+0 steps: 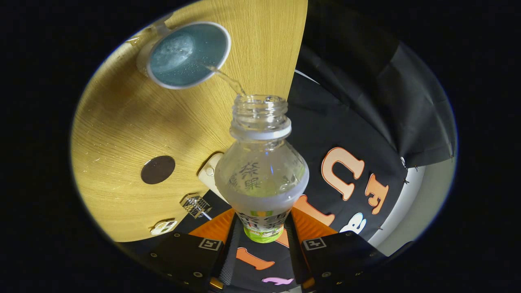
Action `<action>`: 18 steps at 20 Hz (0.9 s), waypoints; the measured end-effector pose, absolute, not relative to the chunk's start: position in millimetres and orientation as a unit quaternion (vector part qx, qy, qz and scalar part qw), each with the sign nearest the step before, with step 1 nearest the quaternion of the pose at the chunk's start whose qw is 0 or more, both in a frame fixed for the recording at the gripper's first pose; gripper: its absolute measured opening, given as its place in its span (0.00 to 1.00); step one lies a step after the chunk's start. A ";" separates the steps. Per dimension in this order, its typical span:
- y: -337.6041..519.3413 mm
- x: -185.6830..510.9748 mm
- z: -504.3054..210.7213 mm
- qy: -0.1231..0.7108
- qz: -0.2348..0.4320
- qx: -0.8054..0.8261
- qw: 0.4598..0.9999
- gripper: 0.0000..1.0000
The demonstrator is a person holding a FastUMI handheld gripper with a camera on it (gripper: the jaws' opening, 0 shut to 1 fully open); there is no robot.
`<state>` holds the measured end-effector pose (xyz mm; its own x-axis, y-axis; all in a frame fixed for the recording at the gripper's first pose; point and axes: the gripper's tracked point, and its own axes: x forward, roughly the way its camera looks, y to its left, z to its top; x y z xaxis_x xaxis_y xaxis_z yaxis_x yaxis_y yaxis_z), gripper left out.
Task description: Take the bottle from table, then pour the juice into the cup, finally place the bottle on the coaster
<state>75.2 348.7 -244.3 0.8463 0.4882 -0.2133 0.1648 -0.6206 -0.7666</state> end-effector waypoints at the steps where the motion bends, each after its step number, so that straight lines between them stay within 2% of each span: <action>1: 348.5 74.9 -243.4 -0.188 0.204 -0.877 0.391 0.58; 18: 356.8 73.9 -228.8 -0.209 0.188 -0.886 0.370 0.57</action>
